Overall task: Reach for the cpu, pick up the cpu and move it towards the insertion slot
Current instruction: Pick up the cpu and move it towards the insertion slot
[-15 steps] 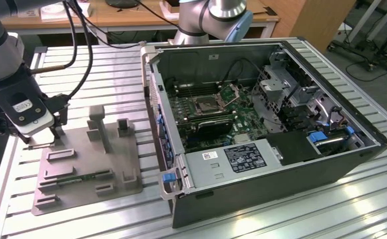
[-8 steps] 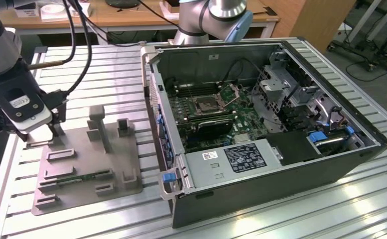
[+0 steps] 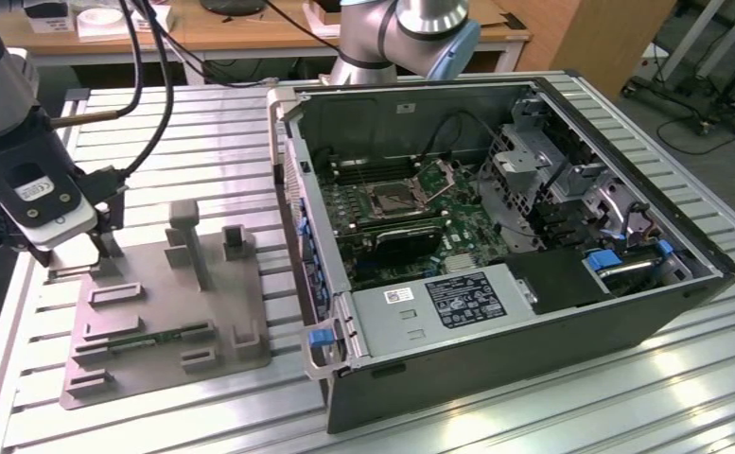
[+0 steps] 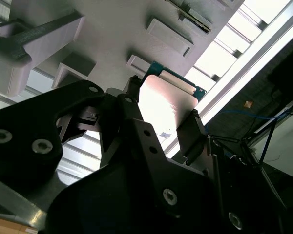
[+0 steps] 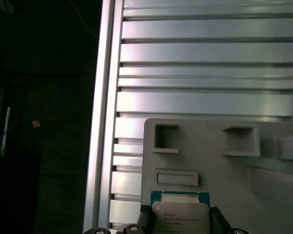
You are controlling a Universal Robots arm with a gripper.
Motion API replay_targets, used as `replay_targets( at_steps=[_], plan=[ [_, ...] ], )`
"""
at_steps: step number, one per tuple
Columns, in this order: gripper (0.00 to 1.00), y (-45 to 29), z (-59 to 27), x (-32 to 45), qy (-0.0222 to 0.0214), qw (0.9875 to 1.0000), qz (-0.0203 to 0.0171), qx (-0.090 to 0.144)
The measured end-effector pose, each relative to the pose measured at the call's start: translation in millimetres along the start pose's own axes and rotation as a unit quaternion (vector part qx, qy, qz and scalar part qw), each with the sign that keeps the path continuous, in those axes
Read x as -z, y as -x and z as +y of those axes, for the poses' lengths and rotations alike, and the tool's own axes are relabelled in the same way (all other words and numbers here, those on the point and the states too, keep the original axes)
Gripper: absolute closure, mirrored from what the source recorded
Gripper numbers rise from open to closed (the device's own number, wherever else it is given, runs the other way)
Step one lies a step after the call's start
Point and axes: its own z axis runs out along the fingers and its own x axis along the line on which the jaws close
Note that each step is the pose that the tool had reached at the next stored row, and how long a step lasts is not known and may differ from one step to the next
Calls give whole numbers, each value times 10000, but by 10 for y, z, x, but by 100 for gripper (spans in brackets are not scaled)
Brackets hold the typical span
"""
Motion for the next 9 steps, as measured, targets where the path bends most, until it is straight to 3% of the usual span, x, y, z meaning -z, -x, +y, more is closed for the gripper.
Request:
replay_targets(
  at_steps=[9],
  plan=[
    [45,0,4,37,0,10000,1,0]
  ],
)
